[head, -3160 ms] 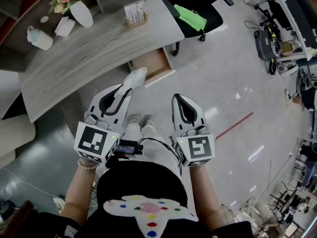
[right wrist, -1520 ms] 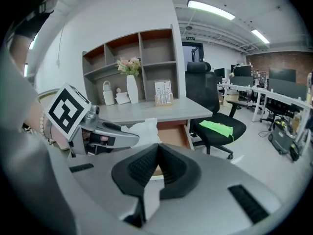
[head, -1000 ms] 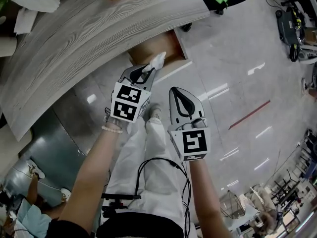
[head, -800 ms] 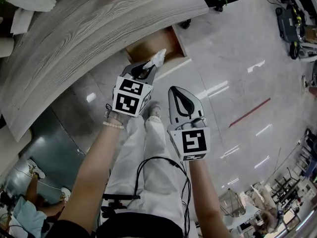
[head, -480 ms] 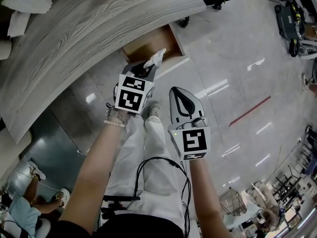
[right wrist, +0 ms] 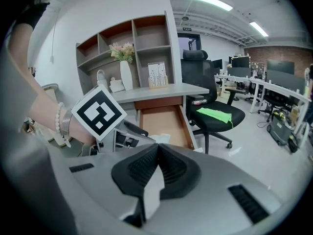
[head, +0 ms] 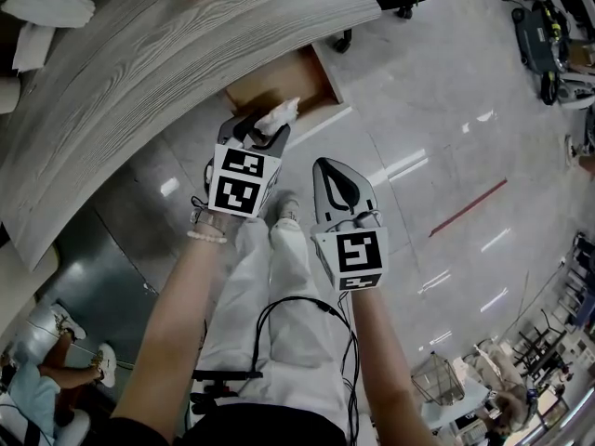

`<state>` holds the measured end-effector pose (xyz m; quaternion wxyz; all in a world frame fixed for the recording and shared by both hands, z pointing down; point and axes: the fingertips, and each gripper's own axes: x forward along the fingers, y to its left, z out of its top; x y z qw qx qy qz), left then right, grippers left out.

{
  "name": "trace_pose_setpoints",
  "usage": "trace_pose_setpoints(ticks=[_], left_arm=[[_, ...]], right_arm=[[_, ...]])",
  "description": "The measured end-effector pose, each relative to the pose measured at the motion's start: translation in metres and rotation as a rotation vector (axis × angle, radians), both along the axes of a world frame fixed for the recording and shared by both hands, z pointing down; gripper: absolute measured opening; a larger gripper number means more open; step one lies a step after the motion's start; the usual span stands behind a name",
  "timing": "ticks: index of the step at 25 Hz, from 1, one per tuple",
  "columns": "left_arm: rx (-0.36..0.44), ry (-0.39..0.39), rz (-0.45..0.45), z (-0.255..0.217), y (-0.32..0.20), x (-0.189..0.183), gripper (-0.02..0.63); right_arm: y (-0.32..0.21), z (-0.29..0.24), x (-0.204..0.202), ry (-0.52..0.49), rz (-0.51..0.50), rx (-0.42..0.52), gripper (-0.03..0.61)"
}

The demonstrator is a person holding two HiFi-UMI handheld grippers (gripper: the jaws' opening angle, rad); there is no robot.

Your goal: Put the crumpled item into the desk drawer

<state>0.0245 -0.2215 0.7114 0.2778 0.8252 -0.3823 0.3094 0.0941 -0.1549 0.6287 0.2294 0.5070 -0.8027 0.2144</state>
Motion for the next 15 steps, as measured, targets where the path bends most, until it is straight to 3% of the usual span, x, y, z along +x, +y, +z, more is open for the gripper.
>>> trace_pose_setpoints(ticks=[5, 12, 15], left_arm=[[0.037, -0.016, -0.043, -0.016, 0.006, -0.017, 0.22], [0.111, -0.023, -0.09, -0.052, 0.03, -0.042, 0.024], [0.135, 0.004, -0.084, -0.076, 0.041, -0.045, 0.012]], right_arm=[[0.001, -0.005, -0.002, -0.001, -0.005, 0.005, 0.003], [0.009, -0.023, -0.006, 0.001, -0.023, 0.021, 0.003], [0.011, -0.039, -0.008, -0.005, -0.018, 0.036, 0.003]])
